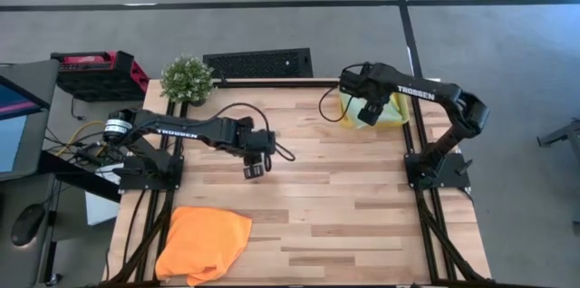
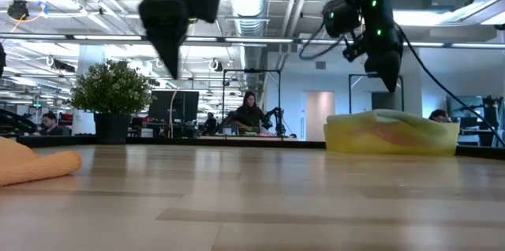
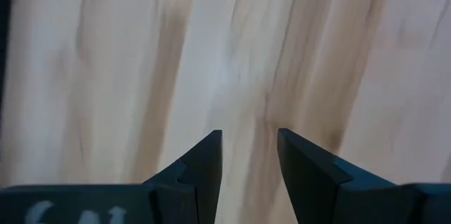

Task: Fold microfiber towels
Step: Fold the orange towel

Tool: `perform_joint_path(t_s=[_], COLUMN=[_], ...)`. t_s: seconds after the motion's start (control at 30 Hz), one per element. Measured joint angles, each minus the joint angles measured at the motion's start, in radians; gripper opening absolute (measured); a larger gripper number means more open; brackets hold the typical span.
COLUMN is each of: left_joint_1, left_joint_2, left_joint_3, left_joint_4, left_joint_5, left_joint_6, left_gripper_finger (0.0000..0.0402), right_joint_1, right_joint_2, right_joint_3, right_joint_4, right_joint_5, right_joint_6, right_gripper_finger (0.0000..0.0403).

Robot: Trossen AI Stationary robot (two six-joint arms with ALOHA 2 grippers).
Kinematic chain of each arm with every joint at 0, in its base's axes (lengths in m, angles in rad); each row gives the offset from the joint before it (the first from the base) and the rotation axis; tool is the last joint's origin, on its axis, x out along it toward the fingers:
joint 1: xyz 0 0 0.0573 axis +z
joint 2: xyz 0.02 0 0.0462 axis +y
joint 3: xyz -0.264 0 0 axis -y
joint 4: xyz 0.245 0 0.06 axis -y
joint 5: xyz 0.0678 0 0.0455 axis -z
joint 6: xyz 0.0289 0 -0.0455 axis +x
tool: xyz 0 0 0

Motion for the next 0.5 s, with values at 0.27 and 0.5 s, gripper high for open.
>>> perform_joint_path(t_s=[0.27,0.5], left_joint_1=[-0.132,-0.326], left_joint_2=[0.0,0.0], left_joint_3=[-0.045,-0.113], left_joint_4=[-0.282,-0.276], left_joint_5=[0.067,0.298], left_joint_6=[-0.431,-0.704], left_gripper_finger=[0.0131,0.0131], right_joint_1=[0.172,0.363], right_joint_2=[-0.136,-0.21], right_joint_3=[0.0,0.0], right_joint_4=[0.099,0.282], right_joint_5=[-0.008,-0.194], right_joint_6=[0.081,0.081], right_gripper_finger=[0.0226,0.0226])
